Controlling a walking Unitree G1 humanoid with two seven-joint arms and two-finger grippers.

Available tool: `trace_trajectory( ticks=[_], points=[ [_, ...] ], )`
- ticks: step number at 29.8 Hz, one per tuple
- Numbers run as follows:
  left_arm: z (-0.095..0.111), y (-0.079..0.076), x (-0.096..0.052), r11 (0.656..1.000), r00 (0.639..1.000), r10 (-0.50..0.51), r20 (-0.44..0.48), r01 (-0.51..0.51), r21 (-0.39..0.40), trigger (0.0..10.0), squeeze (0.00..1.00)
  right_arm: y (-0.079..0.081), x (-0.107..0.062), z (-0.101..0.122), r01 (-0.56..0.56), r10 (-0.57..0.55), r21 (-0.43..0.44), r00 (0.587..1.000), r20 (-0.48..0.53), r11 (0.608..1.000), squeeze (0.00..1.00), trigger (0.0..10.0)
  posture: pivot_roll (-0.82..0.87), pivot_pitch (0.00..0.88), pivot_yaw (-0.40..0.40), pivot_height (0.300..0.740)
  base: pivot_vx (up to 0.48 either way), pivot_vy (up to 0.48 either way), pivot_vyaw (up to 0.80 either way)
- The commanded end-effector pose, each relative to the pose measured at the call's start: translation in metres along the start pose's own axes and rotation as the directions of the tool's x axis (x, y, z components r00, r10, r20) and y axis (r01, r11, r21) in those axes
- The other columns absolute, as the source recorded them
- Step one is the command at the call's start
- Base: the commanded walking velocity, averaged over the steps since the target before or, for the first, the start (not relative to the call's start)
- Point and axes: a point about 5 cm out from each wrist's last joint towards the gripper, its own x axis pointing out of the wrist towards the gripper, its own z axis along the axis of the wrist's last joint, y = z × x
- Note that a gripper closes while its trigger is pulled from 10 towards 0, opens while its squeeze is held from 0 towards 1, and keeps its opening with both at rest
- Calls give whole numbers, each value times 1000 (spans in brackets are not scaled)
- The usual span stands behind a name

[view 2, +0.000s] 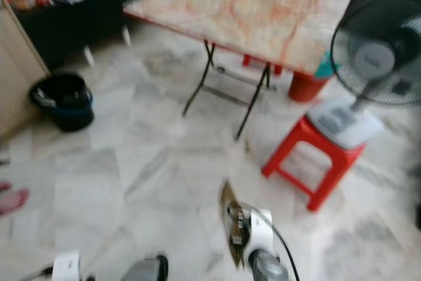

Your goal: Picking trash to rubbish bin

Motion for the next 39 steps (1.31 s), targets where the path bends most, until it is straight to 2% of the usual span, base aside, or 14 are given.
trace_trajectory(
  ticks=[1,39],
  points=[
    [0,-1,0,1000,1000,-2,2,2,-2,10000,0,-5,-2,-6,15,-15,0,1000,-18,1000,0,10000,50,179,-65,740,0,0,0],
    [0,-2,0,1000,1000,4,7,-4,-24,10000,0,-5,-2,-5,6,-6,-14,1000,-18,1000,0,10000,53,197,-79,740,13,0,0]
  ],
)
